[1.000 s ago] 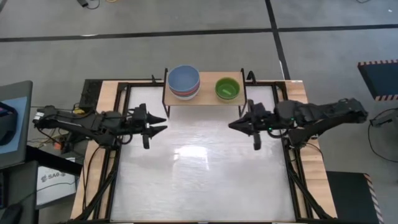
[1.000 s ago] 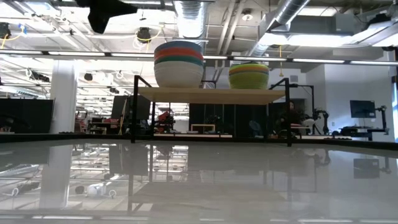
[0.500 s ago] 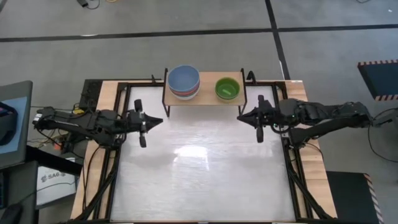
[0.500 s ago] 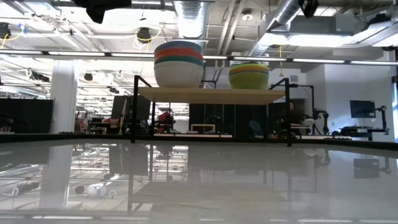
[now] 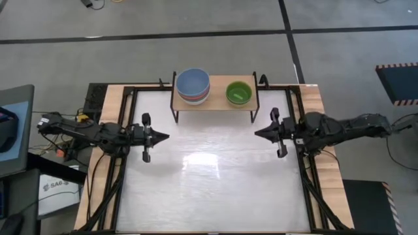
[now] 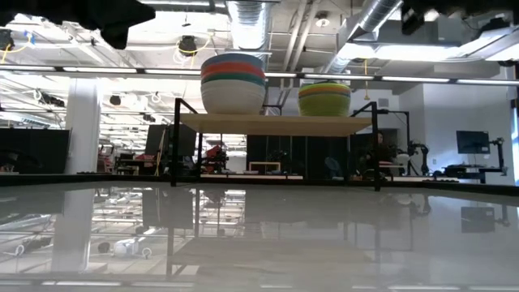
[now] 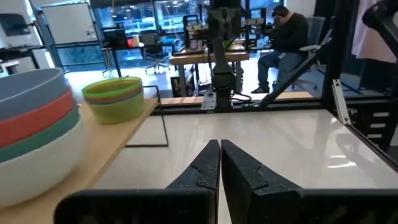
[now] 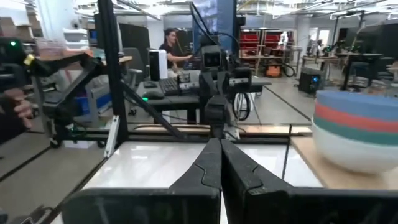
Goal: Place and stack bowls onto a shelf
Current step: Return to Home Position
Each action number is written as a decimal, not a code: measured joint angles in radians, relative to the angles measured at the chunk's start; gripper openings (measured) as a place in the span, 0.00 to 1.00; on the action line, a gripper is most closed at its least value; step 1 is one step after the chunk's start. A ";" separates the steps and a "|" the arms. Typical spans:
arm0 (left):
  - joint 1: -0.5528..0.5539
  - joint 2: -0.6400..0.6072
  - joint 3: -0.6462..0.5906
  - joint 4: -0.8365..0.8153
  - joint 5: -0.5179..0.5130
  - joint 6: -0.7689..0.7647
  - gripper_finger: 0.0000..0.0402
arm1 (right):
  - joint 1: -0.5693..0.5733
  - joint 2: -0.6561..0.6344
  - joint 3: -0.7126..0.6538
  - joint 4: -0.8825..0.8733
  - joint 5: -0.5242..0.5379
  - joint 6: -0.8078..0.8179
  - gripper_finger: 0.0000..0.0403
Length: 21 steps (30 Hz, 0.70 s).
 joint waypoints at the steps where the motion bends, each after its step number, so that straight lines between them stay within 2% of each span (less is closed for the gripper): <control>1: -0.002 -0.012 0.000 -0.019 0.001 -0.010 0.00 | -0.002 -0.023 -0.027 0.003 0.000 0.001 0.05; 7: -0.015 -0.112 -0.001 -0.140 0.004 -0.014 0.00 | -0.020 -0.152 -0.144 0.013 -0.009 0.053 0.05; 14: -0.015 -0.216 -0.001 -0.255 -0.017 -0.003 0.00 | -0.024 -0.340 -0.214 -0.042 -0.008 0.030 0.05; 17: -0.011 -0.223 -0.016 -0.218 -0.095 0.000 0.00 | -0.024 -0.428 -0.244 -0.078 -0.008 0.027 0.05; 21: -0.003 -0.223 -0.044 -0.158 -0.068 -0.010 0.00 | -0.039 -0.537 -0.303 -0.081 -0.007 0.027 0.06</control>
